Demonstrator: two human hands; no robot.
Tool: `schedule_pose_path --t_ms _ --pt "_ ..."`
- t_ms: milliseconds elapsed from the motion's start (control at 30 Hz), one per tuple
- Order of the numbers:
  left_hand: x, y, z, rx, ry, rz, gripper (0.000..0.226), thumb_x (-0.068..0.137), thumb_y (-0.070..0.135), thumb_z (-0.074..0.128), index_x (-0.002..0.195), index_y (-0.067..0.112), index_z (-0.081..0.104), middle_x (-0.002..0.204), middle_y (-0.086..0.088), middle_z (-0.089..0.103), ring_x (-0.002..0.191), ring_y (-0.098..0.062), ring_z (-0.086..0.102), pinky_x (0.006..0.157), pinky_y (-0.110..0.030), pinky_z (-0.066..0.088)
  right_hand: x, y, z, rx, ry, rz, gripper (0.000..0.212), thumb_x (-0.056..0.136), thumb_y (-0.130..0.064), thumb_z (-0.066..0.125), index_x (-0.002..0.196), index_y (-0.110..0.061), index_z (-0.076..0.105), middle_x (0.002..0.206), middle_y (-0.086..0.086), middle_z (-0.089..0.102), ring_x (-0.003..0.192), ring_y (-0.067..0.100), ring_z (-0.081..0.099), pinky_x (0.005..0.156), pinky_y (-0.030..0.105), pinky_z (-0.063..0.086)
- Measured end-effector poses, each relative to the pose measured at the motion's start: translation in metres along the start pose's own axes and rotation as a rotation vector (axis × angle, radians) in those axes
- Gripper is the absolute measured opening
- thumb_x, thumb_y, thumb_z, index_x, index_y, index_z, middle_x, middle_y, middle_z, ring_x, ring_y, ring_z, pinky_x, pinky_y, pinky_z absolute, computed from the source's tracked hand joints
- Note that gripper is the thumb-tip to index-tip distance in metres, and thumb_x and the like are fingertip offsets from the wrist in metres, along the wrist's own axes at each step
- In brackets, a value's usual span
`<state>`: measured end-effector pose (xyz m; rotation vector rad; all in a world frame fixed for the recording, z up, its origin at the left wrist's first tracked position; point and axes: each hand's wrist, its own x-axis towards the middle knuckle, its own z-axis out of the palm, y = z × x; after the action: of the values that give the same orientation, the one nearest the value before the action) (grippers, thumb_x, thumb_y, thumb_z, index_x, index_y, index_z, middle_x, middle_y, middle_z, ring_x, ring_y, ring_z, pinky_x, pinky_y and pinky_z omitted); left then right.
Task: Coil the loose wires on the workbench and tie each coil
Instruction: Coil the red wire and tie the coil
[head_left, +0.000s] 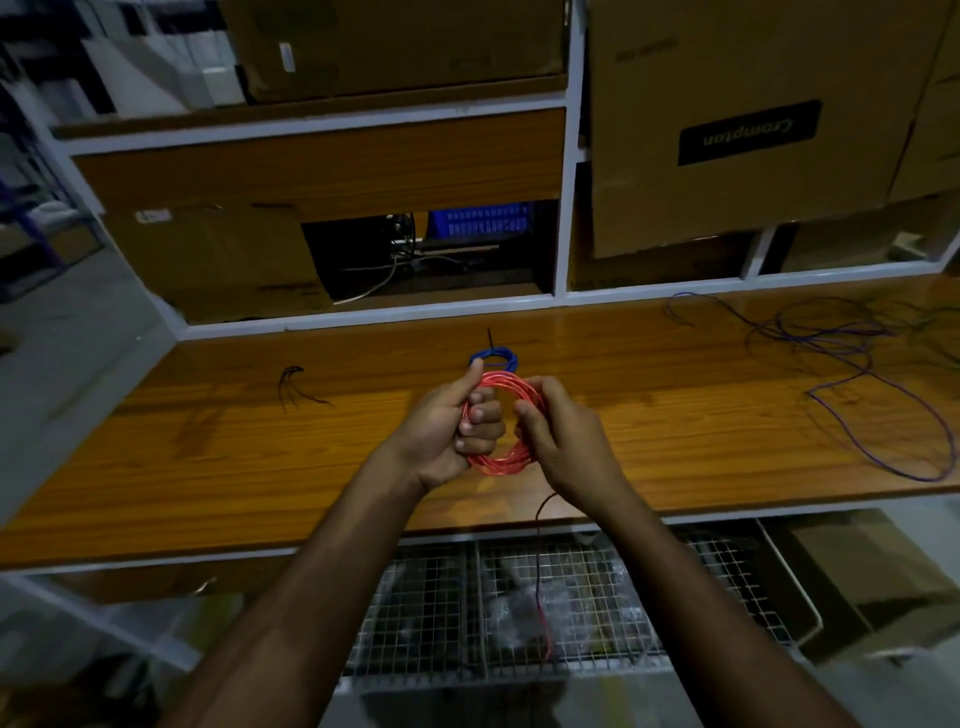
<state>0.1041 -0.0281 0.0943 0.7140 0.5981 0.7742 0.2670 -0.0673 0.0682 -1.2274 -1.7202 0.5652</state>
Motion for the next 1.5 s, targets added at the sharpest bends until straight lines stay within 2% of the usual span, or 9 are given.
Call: schedule_pose_path --t_ms 167,267,400,567,733,833,967,1233,1500 --pt "-0.011 -0.009 -0.005 0.075 -0.001 -0.060 0.054 0.098 0.058 0.030 0.063 0.019 0.040 0.049 0.004 0.034 0.043 -0.009 0.032 0.044 -0.022 0.034 0.002 0.000 0.006 0.091 0.009 0.025 0.032 0.107 -0.031 0.040 0.078 -0.032 0.053 0.065 -0.003 0.060 0.056 0.008 0.055 0.055 0.036 0.044" --pt "-0.021 -0.022 -0.009 0.110 -0.006 -0.047 0.053 0.099 0.060 0.028 0.066 0.020 0.038 0.049 0.006 0.031 0.045 -0.010 0.030 0.055 -0.026 0.041 -0.008 -0.003 0.015 0.328 -0.047 0.182 0.035 0.107 -0.030 0.039 0.078 -0.019 0.055 0.060 -0.004 0.051 0.055 0.011 0.050 0.054 0.031 0.041" --pt "-0.029 -0.038 -0.021 0.009 -0.020 -0.058 0.054 0.098 0.060 0.027 0.066 0.020 0.040 0.045 0.008 0.029 0.042 -0.008 0.027 0.047 -0.022 0.035 -0.016 -0.012 0.023 0.574 -0.124 0.471 0.038 0.106 -0.033 0.040 0.080 -0.010 0.056 0.055 -0.002 0.051 0.053 0.010 0.050 0.052 0.023 0.039" --pt "-0.033 -0.049 -0.033 -0.123 -0.048 -0.041 0.038 0.097 0.039 0.036 0.070 0.016 0.049 0.052 0.005 0.037 0.046 -0.009 0.036 0.050 -0.023 0.036 -0.025 -0.017 0.029 0.943 -0.255 0.697 0.038 0.105 -0.032 0.042 0.102 -0.003 0.066 0.090 0.019 0.071 0.081 0.028 0.069 0.073 0.038 0.058" --pt "-0.044 -0.052 -0.050 -0.117 -0.077 -0.022 0.012 0.092 0.024 0.046 0.089 0.012 0.050 0.066 0.002 0.046 0.063 -0.014 0.049 0.071 -0.029 0.043 -0.026 -0.015 0.028 1.059 -0.196 0.677 0.027 0.106 -0.023 0.040 0.093 -0.005 0.054 0.053 -0.001 0.038 0.049 0.013 0.043 0.046 0.024 0.046" --pt "-0.045 -0.054 -0.046 -0.266 -0.023 -0.004 0.018 0.090 0.025 0.037 0.081 0.011 0.045 0.061 0.001 0.039 0.056 -0.017 0.044 0.062 -0.029 0.047 -0.023 -0.013 0.030 1.033 -0.189 0.615 0.029 0.106 -0.024 0.040 0.094 -0.004 0.056 0.052 -0.004 0.031 0.038 0.005 0.031 0.038 0.019 0.034" --pt "-0.039 -0.053 -0.038 -0.297 0.011 0.000 0.044 0.090 0.048 0.039 0.064 0.013 0.044 0.051 0.003 0.029 0.044 -0.014 0.030 0.045 -0.026 0.031 -0.024 -0.009 0.035 0.933 -0.200 0.603 0.033 0.104 -0.033 0.044 0.091 -0.006 0.058 0.049 -0.005 0.032 0.037 0.005 0.029 0.039 0.019 0.029" --pt "-0.028 -0.069 -0.031 -0.209 -0.043 0.026 0.047 0.098 0.043 0.036 0.058 0.019 0.041 0.042 0.006 0.028 0.038 -0.008 0.026 0.042 -0.023 0.023 -0.003 -0.008 0.020 1.109 -0.286 0.876 0.040 0.099 -0.035 0.052 0.067 -0.012 0.050 0.035 -0.008 0.030 0.027 0.003 0.026 0.032 0.017 0.027" --pt "-0.028 -0.066 -0.024 -0.290 -0.165 0.058 0.042 0.100 0.041 0.036 0.067 0.017 0.046 0.045 0.008 0.033 0.043 -0.011 0.016 0.045 -0.024 0.028 -0.004 0.006 0.006 1.567 -0.484 0.781 0.054 0.053 -0.006 0.096 0.087 -0.012 0.055 0.050 -0.003 0.042 0.031 0.004 0.033 0.028 0.015 0.027"
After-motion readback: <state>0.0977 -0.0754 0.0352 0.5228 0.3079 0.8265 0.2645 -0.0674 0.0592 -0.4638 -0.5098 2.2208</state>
